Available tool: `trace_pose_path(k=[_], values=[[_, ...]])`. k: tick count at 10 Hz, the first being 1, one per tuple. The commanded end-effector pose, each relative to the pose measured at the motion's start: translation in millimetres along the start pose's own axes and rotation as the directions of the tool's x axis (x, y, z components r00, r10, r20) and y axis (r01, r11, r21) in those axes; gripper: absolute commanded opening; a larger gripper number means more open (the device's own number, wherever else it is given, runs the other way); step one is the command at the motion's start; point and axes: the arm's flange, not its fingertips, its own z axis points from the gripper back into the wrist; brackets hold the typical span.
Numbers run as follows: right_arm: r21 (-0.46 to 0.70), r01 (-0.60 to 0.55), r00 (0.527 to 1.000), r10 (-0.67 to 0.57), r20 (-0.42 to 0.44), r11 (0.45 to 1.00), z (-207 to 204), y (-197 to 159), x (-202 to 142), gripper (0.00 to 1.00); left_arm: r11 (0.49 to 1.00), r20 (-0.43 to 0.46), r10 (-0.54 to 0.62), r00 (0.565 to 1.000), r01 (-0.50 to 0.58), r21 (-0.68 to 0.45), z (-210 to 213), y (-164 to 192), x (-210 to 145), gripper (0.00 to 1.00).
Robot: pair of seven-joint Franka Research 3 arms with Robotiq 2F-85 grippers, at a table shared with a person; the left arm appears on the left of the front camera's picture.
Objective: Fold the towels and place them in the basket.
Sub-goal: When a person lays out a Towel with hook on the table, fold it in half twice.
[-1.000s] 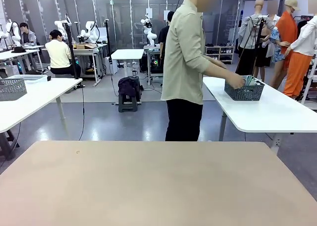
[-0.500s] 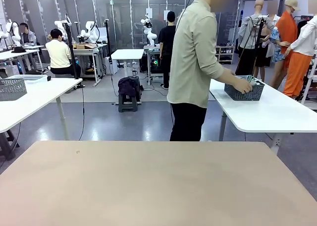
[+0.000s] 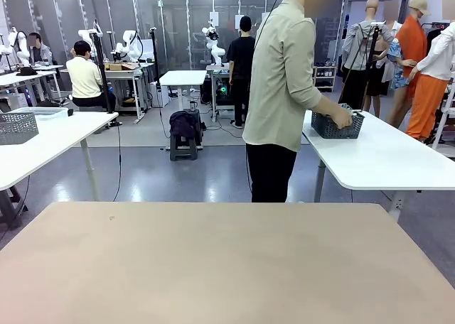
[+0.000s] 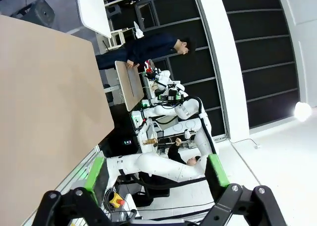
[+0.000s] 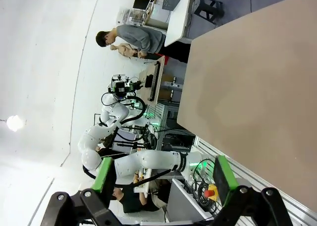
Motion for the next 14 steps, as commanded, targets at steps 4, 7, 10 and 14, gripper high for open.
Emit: trace_pose_path(k=[4,7,10,14], values=[[-0.015,0.039,0.999,-0.039,-0.032,0.999,6.4,2.9,0.7,1.00,1.000,-0.049,0.027,0.998,-0.027,0.007,6.6,-4.1,3.9,1.00],[-0.015,0.045,0.998,-0.046,-0.036,0.999,5.6,2.4,0.9,1.00,0.999,-0.052,0.038,0.998,-0.037,0.011,5.2,-3.0,4.4,1.00],[-0.017,0.054,0.998,-0.055,-0.042,0.998,4.5,2.2,0.6,1.00,0.999,-0.061,0.045,0.997,-0.045,0.005,4.4,-1.7,4.7,1.00],[-0.013,0.058,0.997,-0.058,-0.057,0.998,4.2,1.8,0.2,1.00,0.998,-0.085,0.065,0.994,-0.065,0.004,4.8,-0.1,3.7,1.00]])
